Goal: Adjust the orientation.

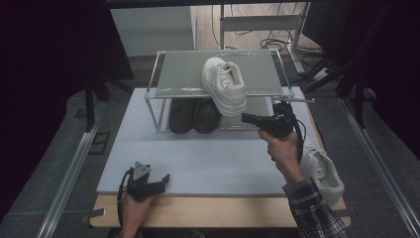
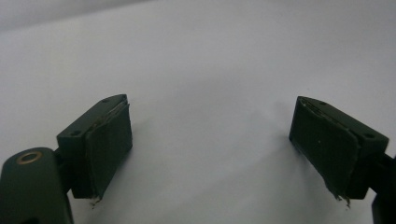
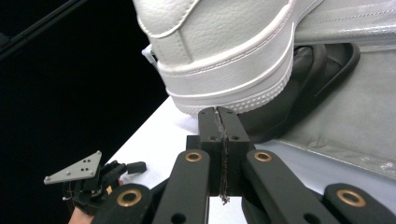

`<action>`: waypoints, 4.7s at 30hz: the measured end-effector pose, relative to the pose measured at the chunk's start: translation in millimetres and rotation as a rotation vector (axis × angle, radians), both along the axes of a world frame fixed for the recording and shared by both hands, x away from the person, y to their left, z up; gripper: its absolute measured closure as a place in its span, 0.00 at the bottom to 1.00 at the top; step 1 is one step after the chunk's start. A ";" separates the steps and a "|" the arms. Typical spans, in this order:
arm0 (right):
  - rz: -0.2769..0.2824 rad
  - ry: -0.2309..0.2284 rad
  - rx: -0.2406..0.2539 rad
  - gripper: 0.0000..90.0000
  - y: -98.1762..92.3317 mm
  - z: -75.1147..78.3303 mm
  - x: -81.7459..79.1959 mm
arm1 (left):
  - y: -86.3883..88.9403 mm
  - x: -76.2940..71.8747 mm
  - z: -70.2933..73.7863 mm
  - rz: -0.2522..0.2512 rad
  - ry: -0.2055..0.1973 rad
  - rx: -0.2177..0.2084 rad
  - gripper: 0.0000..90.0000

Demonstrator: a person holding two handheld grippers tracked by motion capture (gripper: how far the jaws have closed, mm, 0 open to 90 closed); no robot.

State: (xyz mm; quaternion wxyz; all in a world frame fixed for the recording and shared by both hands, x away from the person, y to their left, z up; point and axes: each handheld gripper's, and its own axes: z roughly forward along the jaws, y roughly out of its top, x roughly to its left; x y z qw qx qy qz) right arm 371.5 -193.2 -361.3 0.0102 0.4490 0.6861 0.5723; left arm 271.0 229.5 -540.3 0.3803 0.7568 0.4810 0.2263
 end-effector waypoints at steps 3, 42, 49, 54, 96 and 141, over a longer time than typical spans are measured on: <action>-0.001 0.006 0.013 1.00 1.1 -3.1 3.3 | 0.0 0.1 0.0 0.000 0.000 -0.001 0.14; -0.047 0.026 -0.012 1.00 63.6 -7.7 60.8 | 0.0 0.0 0.1 0.002 0.002 -0.003 0.14; -0.056 0.022 -0.018 1.00 70.1 -8.7 68.5 | -0.1 0.0 0.0 0.001 0.002 -0.004 0.14; -0.060 0.021 -0.032 1.00 79.4 -7.8 72.4 | -0.1 0.1 0.0 0.002 0.001 -0.003 0.14; 0.023 -0.195 -0.360 0.40 65.6 -19.0 22.4 | 0.0 -0.1 0.2 0.000 0.003 0.000 0.14; 0.021 -0.107 -0.467 0.27 -1.2 -46.5 -30.3 | 0.1 0.0 0.1 -0.003 0.000 0.002 0.14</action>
